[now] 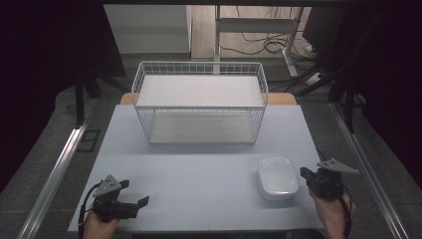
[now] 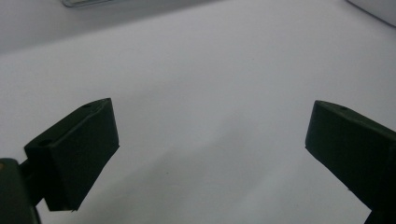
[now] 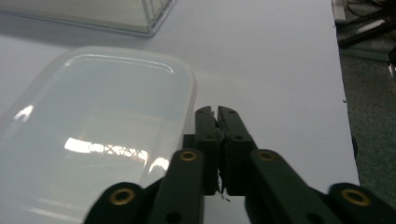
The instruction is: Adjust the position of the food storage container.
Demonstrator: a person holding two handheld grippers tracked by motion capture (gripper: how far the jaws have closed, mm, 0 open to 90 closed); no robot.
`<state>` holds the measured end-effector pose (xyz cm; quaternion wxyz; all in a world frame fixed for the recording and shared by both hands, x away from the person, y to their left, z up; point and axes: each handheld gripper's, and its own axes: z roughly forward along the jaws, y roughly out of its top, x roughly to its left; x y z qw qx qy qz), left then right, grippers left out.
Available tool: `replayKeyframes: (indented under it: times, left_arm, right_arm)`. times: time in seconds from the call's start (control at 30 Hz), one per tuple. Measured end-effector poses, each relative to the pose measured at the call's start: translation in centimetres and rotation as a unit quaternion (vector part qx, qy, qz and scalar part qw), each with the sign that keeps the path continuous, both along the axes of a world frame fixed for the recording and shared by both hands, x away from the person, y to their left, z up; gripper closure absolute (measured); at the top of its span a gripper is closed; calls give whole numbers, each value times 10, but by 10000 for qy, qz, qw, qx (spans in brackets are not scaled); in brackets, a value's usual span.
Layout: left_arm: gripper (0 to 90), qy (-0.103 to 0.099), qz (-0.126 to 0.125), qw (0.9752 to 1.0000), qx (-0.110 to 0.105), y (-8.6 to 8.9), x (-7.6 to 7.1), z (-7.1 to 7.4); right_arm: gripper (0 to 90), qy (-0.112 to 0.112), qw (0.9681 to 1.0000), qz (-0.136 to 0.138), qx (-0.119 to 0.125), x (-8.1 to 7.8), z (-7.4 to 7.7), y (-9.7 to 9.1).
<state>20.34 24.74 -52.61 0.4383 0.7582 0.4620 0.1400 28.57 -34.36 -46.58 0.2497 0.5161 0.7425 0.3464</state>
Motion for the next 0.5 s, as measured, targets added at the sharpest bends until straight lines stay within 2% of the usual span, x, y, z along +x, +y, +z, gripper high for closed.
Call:
replayKeyframes:
  times: [0.03,0.07,0.1,0.2,0.37,0.5]
  left_arm:
    - [25,2,2,10000,-6,0,0,0]
    - [25,2,2,10000,-6,0,0,0]
    - [26,18,10,10000,-12,1,0,0]
    - [25,27,7,10000,-21,1,0,0]
    - [26,41,-2,10000,-16,0,1,-1]
    - [26,54,11,10000,-20,0,1,-1]
  right_arm:
    - [887,102,9999,8,25,3,-2,1]
    - [887,102,9999,8,25,3,-2,1]
    - [889,271,9996,76,-35,7,-6,5]
    - [889,296,9994,115,-98,8,-8,7]
    - [889,443,9989,108,94,9,-7,14]
    - [889,513,9981,235,252,12,-9,23]
